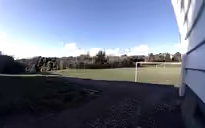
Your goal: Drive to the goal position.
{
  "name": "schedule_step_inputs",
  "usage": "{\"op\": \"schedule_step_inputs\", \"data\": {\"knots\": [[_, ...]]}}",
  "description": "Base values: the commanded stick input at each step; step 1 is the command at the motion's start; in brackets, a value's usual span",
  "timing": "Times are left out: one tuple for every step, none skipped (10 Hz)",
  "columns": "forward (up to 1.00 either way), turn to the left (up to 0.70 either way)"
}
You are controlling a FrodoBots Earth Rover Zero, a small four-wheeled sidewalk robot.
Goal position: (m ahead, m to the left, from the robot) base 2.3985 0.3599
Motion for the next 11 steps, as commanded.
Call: {"op": "schedule_step_inputs", "data": {"knots": [[0.04,0.00],[0.04,0.00],[0.04,0.00],[0.04,0.00],[0.04,0.00],[0.04,0.00],[0.04,0.00],[0.04,0.00],[0.04,0.00],[0.04,0.00],[0.04,0.00]]}}
